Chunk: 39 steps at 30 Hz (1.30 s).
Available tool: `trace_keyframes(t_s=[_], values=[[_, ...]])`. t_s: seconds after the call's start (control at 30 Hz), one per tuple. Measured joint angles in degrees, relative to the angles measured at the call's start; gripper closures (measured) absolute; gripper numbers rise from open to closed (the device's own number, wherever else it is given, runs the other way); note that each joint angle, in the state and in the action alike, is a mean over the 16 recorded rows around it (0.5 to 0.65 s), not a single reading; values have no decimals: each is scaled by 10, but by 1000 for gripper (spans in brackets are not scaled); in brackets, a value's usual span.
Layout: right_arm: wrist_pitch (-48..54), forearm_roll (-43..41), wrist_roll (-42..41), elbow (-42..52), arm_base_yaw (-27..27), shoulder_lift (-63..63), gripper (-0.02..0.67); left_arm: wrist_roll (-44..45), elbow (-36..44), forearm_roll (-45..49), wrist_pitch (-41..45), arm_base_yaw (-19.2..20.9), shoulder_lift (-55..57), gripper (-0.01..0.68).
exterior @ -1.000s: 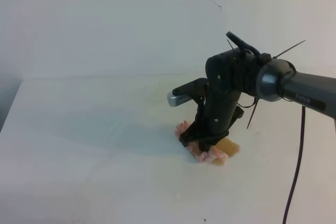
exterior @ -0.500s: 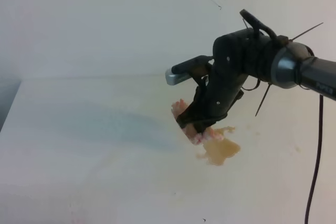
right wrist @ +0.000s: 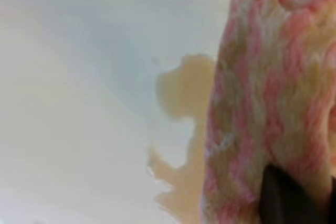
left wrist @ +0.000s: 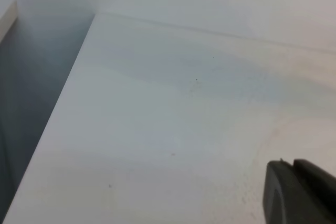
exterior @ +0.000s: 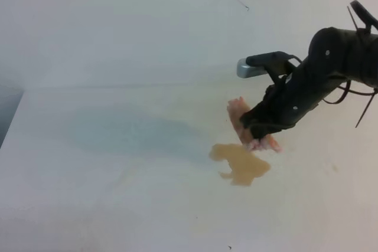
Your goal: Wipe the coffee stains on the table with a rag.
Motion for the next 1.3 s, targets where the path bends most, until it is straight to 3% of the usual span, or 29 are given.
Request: trace_keyframes(t_s=[0.47, 1.3], values=[[23, 5, -27, 28, -47, 42, 607, 0, -2, 0, 0, 0, 0, 672], [17, 45, -29, 28, -8, 71, 607, 0, 6, 0, 0, 0, 1, 672]])
